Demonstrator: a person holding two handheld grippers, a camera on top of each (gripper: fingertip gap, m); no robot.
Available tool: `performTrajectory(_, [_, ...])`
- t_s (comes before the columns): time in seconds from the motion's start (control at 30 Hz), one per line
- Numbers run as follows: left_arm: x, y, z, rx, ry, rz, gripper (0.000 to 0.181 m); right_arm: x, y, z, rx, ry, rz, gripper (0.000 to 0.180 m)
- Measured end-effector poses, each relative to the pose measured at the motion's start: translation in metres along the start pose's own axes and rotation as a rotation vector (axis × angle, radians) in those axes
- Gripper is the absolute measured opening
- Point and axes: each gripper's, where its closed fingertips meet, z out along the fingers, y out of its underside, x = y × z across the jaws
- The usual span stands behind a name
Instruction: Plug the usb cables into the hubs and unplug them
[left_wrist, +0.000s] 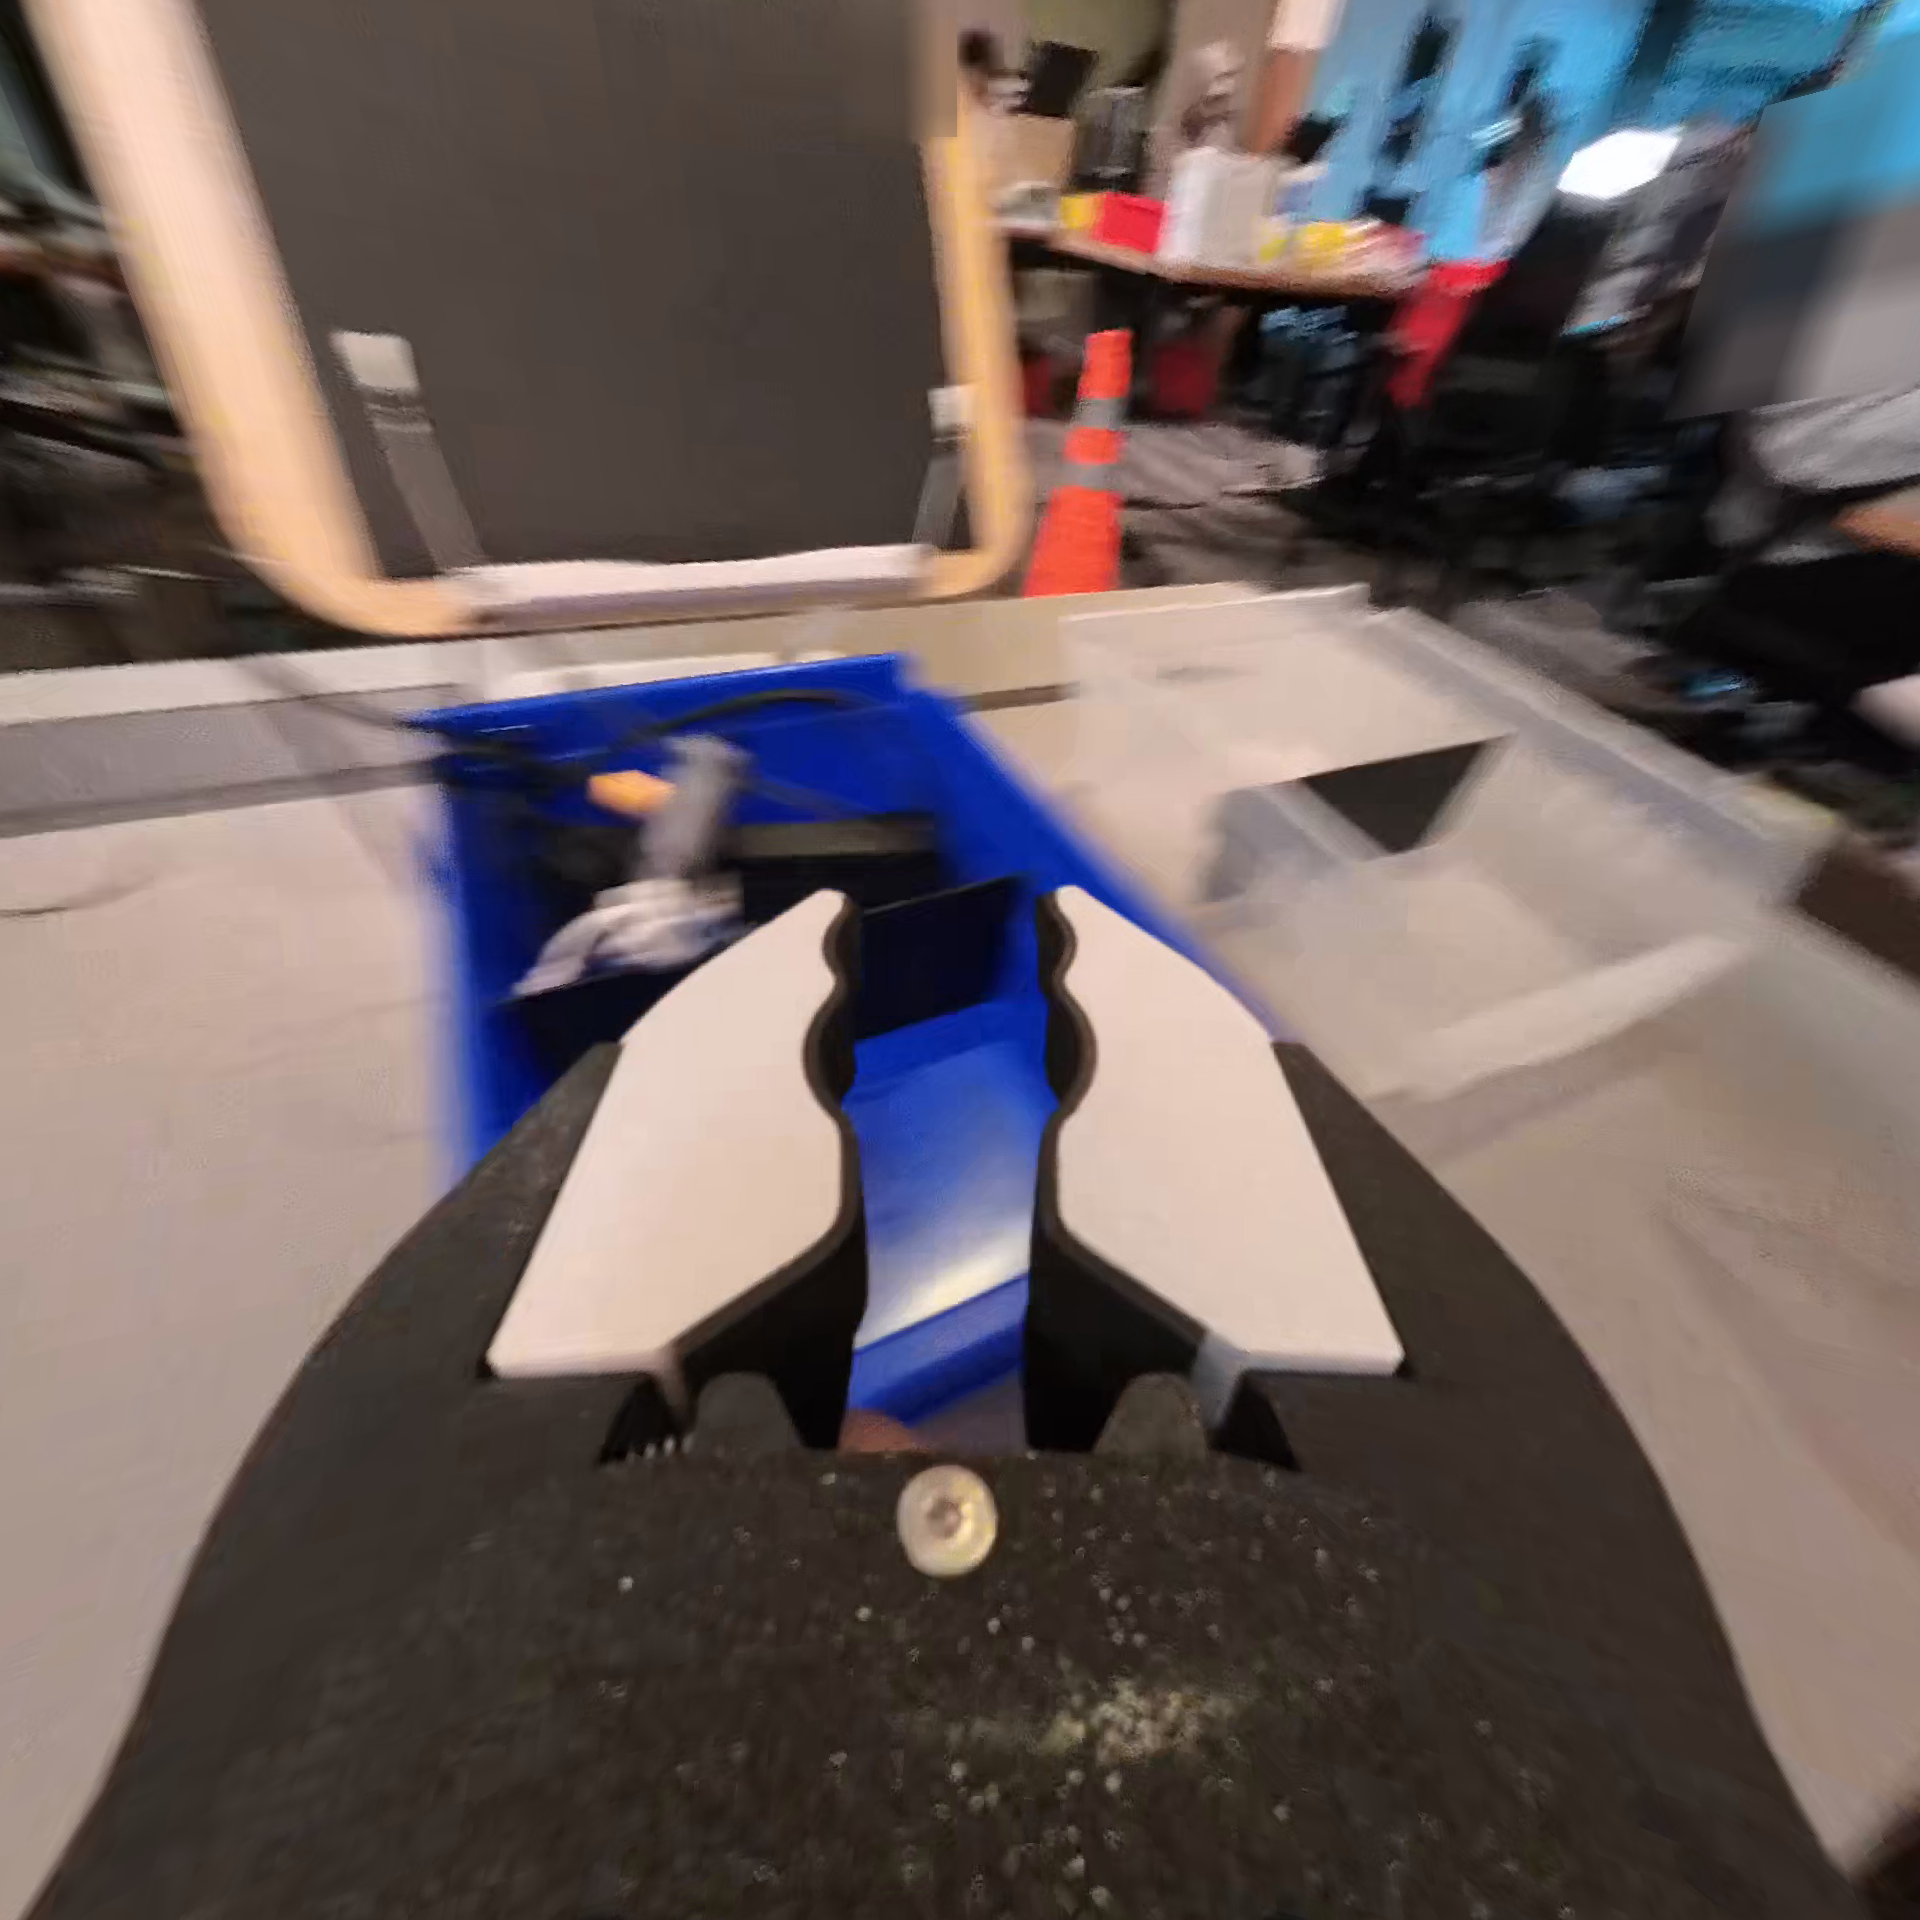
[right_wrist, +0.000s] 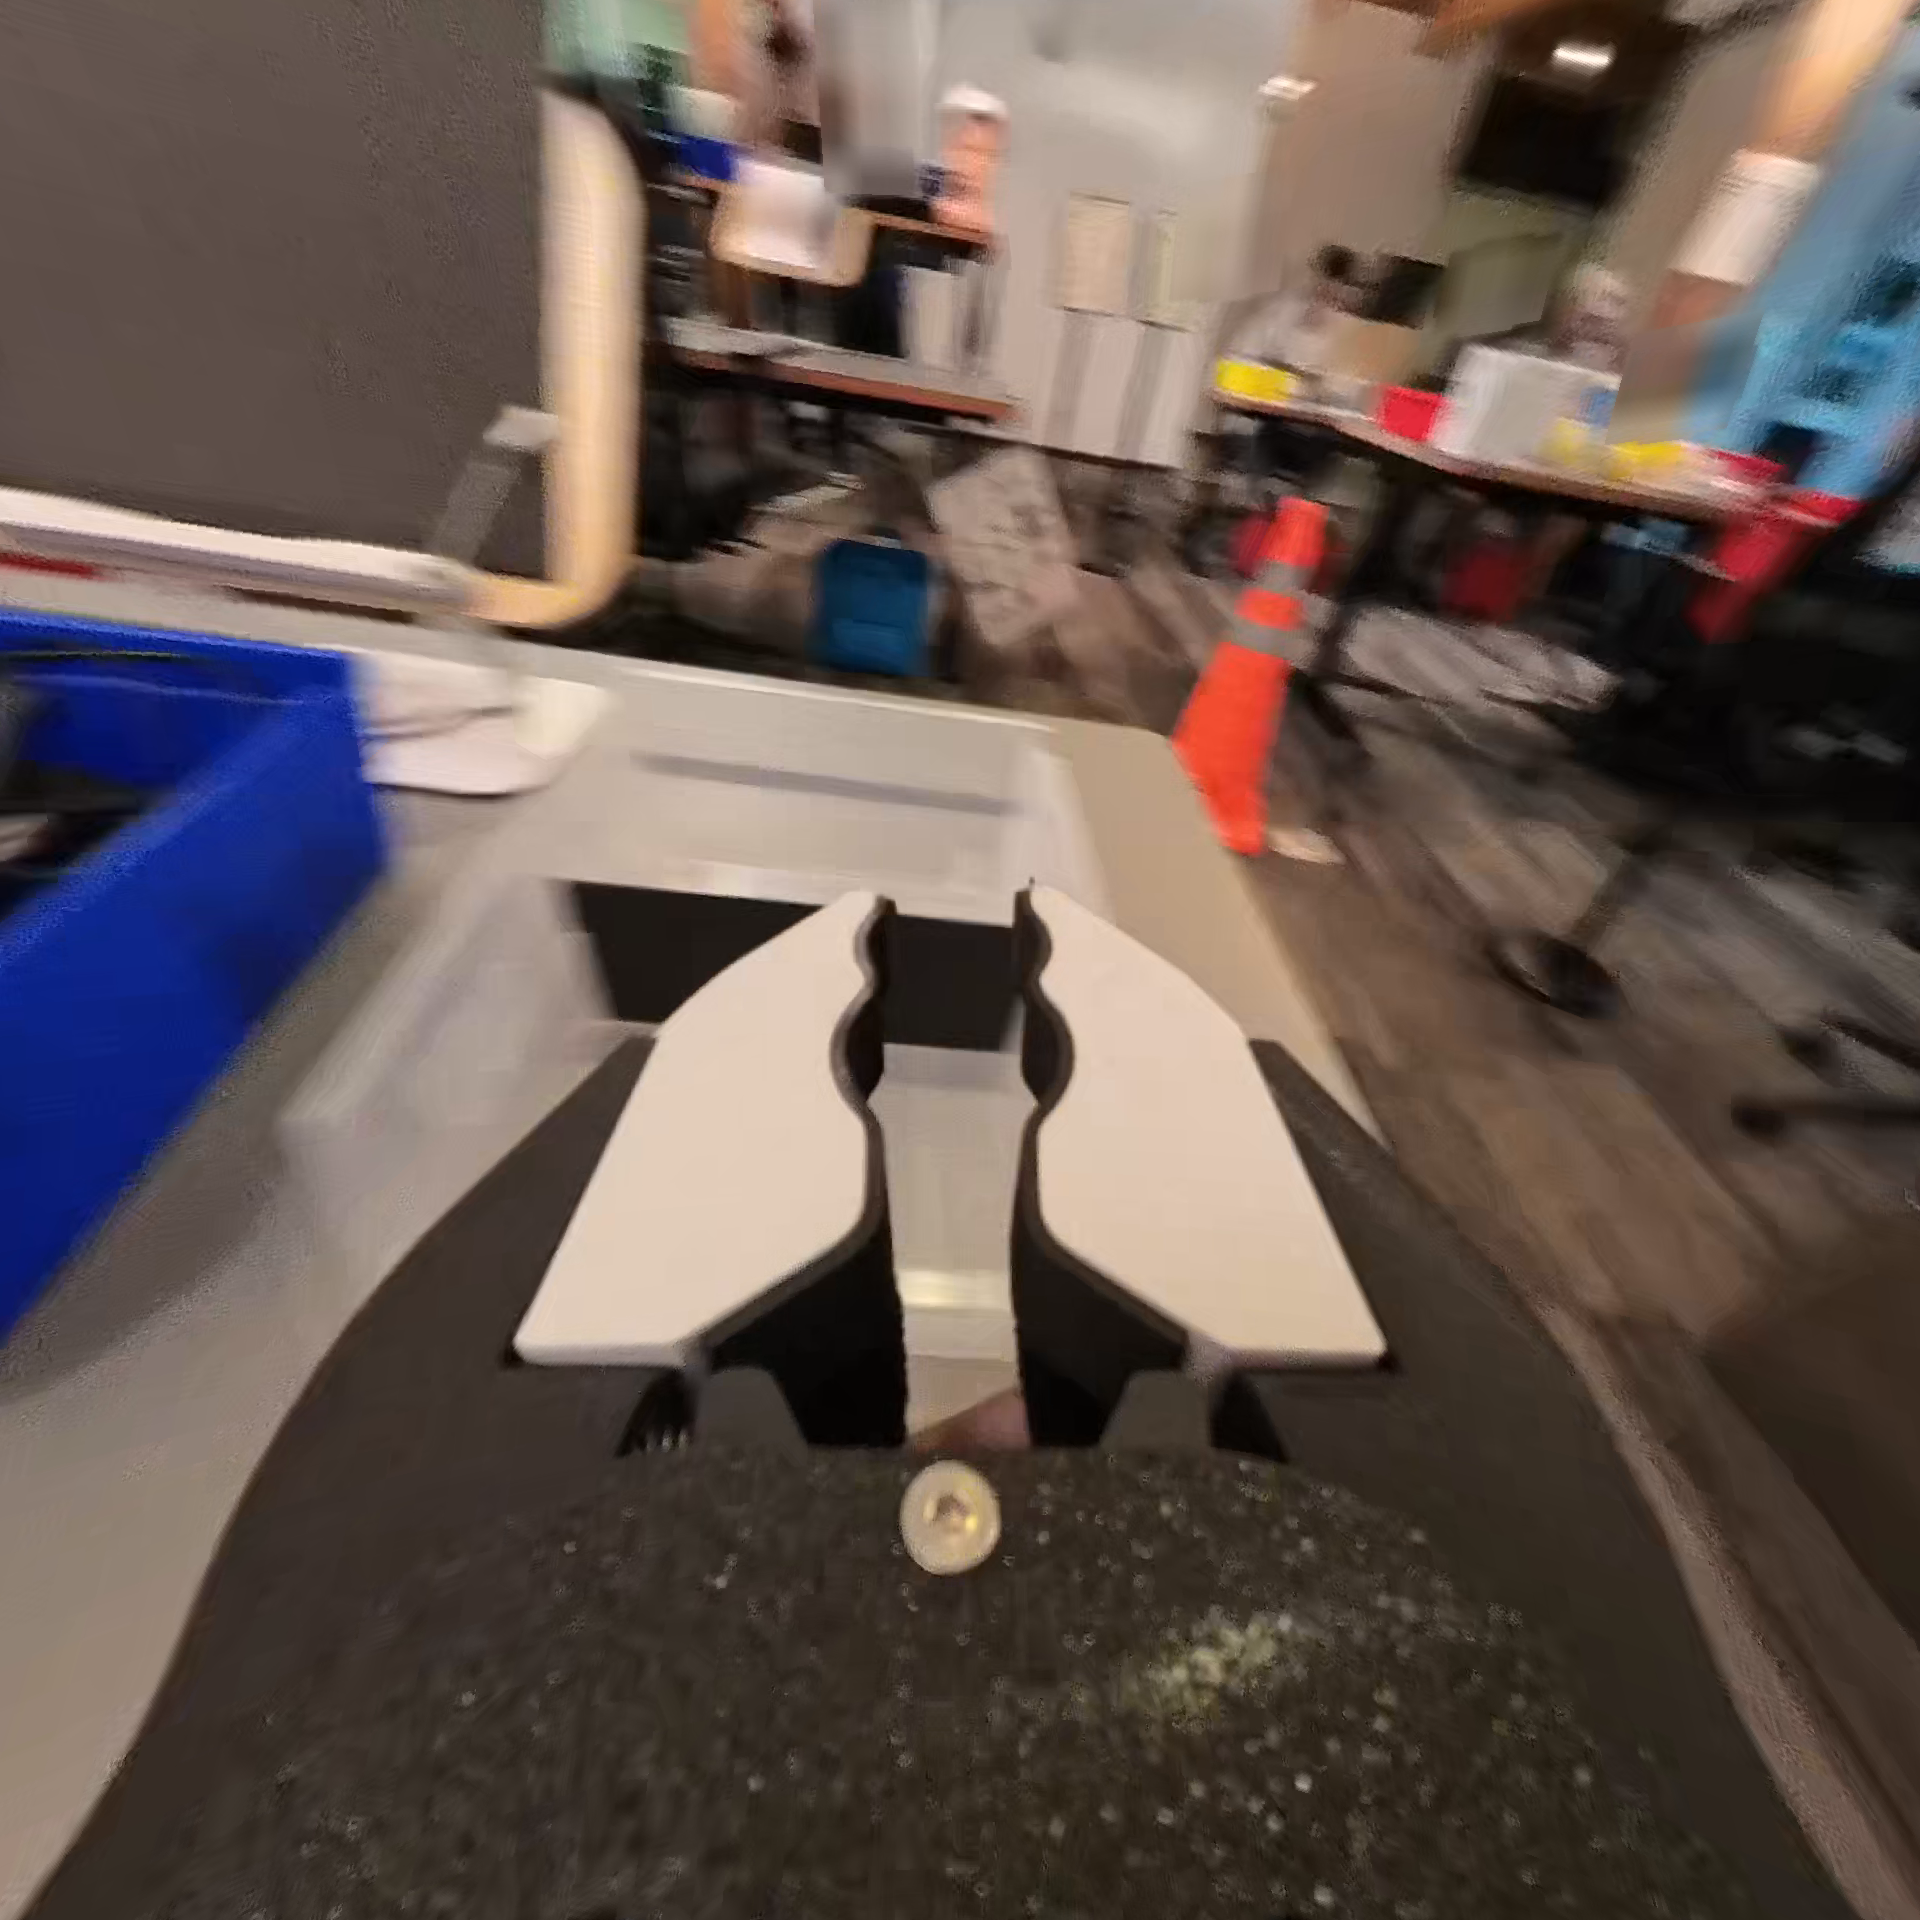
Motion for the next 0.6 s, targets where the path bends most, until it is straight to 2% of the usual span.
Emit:
performTrajectory(0.07, [-0.063, 0.026, -0.014, -0.059, -0.143, 0.076, 0.043, -0.081, -0.009, -0.005, -0.008, -0.27, 0.023, 0.019])
performTrajectory(0.13, [-0.097, 0.07, -0.017, -0.2, -0.167, 0.064, 0.059, -0.168, 0.002, -0.013, -0.081, -0.536, 0.158, 0.03])
performTrajectory(0.2, [-0.106, 0.1, -0.014, -0.264, -0.137, 0.006, 0.058, -0.232, 0.03, -0.012, -0.168, -0.605, 0.303, 0.045])
performTrajectory(0.27, [-0.105, 0.112, -0.005, -0.28, -0.093, -0.028, 0.048, -0.262, 0.067, 0.002, -0.257, -0.492, 0.235, 0.053])
performTrajectory(0.3, [-0.104, 0.118, 0.001, -0.301, -0.068, -0.021, 0.039, -0.263, 0.079, 0.012, -0.282, -0.391, 0.182, 0.051])
performTrajectory(0.33, [-0.099, 0.12, 0.005, -0.311, -0.016, -0.033, 0.038, -0.263, 0.087, 0.021, -0.299, -0.301, 0.161, 0.04])
performTrajectory(0.37, [-0.098, 0.121, 0.008, -0.312, -0.004, -0.076, 0.031, -0.269, 0.089, 0.025, -0.307, -0.286, 0.161, 0.026])
performTrajectory(0.4, [-0.103, 0.12, 0.008, -0.312, -0.021, -0.109, 0.022, -0.271, 0.088, 0.027, -0.302, -0.257, 0.178, 0.022])
performTrajectory(0.43, [-0.108, 0.119, 0.007, -0.315, -0.041, -0.108, 0.018, -0.27, 0.087, 0.028, -0.314, -0.222, 0.182, 0.016])
performTrajectory(0.47, [-0.113, 0.119, 0.004, -0.325, -0.07, -0.073, 0.013, -0.267, 0.088, 0.027, -0.347, -0.176, 0.199, 0.003])
performTrajectory(0.53, [-0.124, 0.113, -0.005, -0.323, -0.149, 0.025, 0.005, -0.276, 0.08, 0.019, -0.355, -0.133, 0.174, 0.003])
performTrajectory(0.6, [-0.137, 0.107, -0.017, -0.31, -0.182, 0.043, 0.003, -0.29, 0.073, 0.01, -0.355, -0.09, 0.161, 0.002])
